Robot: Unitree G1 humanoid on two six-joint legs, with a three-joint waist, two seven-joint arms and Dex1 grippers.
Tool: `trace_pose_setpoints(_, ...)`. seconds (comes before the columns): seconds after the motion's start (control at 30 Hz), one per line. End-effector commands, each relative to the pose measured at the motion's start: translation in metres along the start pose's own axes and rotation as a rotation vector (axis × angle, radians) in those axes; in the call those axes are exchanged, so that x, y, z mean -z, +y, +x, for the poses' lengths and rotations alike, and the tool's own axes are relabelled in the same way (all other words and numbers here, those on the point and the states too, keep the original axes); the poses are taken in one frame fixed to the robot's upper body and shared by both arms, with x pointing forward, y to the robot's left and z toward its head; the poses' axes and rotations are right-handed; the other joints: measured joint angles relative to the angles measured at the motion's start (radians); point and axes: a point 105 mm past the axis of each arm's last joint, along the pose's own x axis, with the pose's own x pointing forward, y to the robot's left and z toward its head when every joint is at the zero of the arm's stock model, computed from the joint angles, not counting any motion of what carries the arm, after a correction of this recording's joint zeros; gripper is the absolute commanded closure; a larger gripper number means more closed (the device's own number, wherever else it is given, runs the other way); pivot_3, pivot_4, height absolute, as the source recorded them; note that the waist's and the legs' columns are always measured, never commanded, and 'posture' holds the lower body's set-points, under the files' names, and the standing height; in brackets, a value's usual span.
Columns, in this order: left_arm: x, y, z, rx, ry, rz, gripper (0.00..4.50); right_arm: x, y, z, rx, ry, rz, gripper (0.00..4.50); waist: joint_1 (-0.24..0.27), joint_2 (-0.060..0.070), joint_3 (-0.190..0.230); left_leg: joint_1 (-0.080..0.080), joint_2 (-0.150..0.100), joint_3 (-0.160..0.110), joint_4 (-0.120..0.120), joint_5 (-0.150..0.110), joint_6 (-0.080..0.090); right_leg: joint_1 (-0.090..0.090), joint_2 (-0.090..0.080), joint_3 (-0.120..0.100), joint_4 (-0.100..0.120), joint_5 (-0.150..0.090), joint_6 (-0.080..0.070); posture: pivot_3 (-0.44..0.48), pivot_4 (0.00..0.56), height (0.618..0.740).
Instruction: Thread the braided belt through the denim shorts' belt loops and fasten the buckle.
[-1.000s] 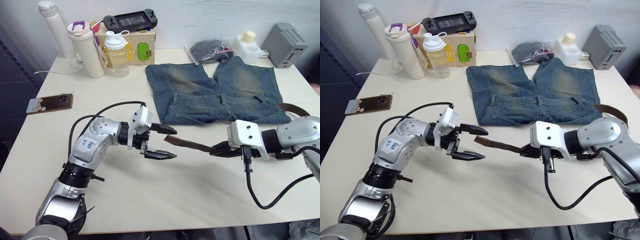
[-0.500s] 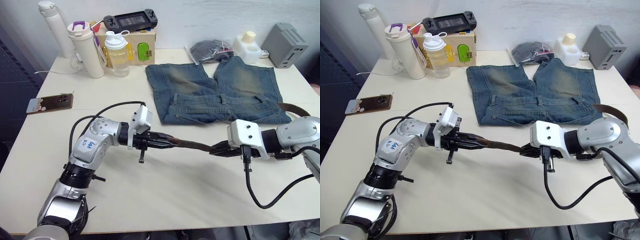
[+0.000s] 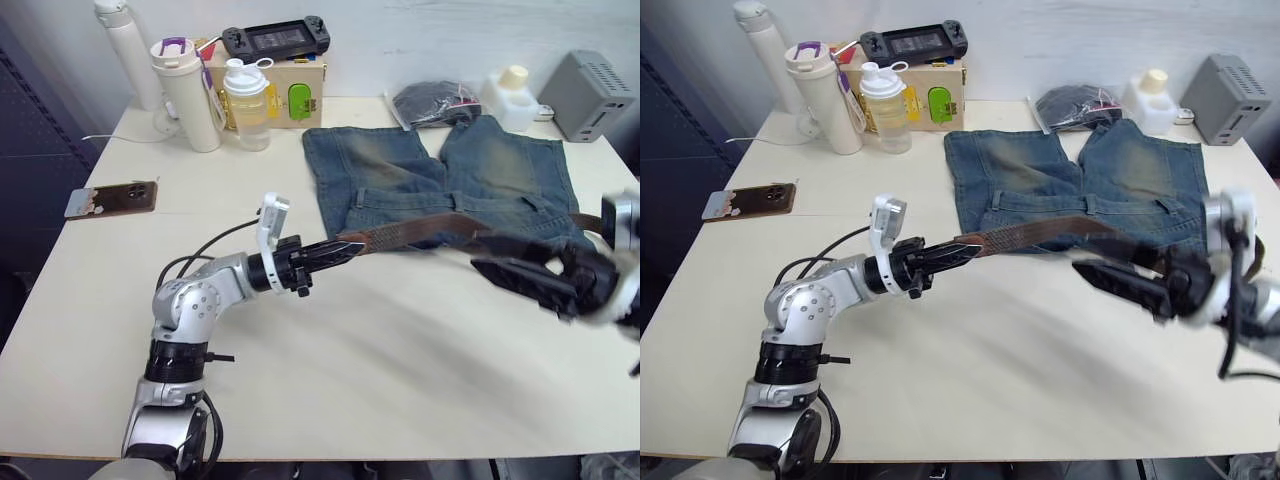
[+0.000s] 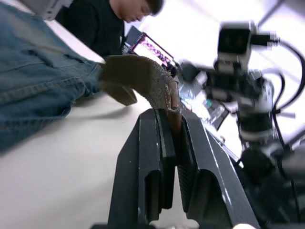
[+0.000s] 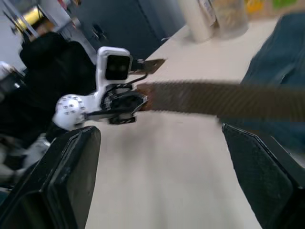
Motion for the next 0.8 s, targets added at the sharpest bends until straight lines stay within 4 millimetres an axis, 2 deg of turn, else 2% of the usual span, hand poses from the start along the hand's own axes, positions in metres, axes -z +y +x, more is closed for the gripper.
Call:
trace_pose_setpoints(0.03, -0.016, -0.016, 0.002, 0.038, -0.066, -0.001, 4.50, 0.001, 0.033, 0.026, -0.103, -0.143, 0.133, 0.12, -0.008, 0.000, 0.000, 0.001, 0.001, 0.001, 0.000, 0.000, 0.000, 0.001, 0.000, 0.001, 0.000, 0.000, 0.000, 0.000, 0.150, 0.687)
trace_pose_setpoints(0.1, -0.018, -0.017, 0.003, 0.035, -0.076, -0.010, 4.50, 0.017, 0.030, 0.043, -0.073, -0.171, 0.253, 0.12, -0.010, 0.000, 0.000, 0.004, 0.000, 0.003, 0.000, 0.000, 0.000, 0.001, 0.000, 0.004, 0.002, 0.000, 0.000, 0.000, 0.150, 0.687)
trace_pose_setpoints(0.23, -0.019, -0.022, 0.004, 0.044, -0.077, -0.018, 4.50, 0.040, 0.005, 0.069, 0.060, -0.268, 0.484, 0.12, -0.011, -0.001, 0.000, 0.007, 0.000, 0.006, -0.002, -0.001, -0.002, 0.001, 0.002, 0.009, 0.002, 0.000, 0.000, 0.000, 0.150, 0.687)
trace_pose_setpoints(0.37, -0.019, -0.024, 0.004, 0.049, -0.072, -0.025, 4.50, 0.030, -0.004, 0.076, 0.020, -0.494, 0.682, 0.12, -0.010, -0.001, 0.000, 0.007, -0.002, 0.006, -0.002, -0.001, -0.001, 0.001, 0.002, 0.011, 0.002, 0.000, 0.001, 0.000, 0.150, 0.687)
trace_pose_setpoints(0.5, -0.017, -0.025, 0.004, 0.050, -0.064, -0.027, 4.50, 0.025, -0.008, 0.078, 0.017, -0.572, 0.722, 0.12, -0.016, -0.001, 0.000, 0.007, -0.002, 0.007, -0.002, -0.001, -0.001, 0.000, 0.004, 0.012, 0.002, 0.000, 0.001, 0.000, 0.150, 0.687)
trace_pose_setpoints(0.73, -0.018, -0.024, 0.003, 0.049, -0.060, -0.025, 4.50, 0.025, -0.012, 0.083, 0.022, -0.594, 0.728, 0.12, -0.026, -0.001, 0.000, 0.007, -0.001, 0.007, -0.003, -0.001, -0.001, -0.001, 0.005, 0.013, 0.002, 0.000, 0.000, 0.000, 0.150, 0.687)
trace_pose_setpoints(0.8, -0.018, -0.024, 0.003, 0.052, -0.059, -0.025, 4.50, 0.024, -0.012, 0.084, 0.019, -0.596, 0.725, 0.65, -0.025, -0.001, 0.000, 0.007, -0.001, 0.007, -0.003, -0.001, -0.001, -0.001, 0.005, 0.014, 0.002, 0.000, 0.000, 0.000, 0.150, 0.687)
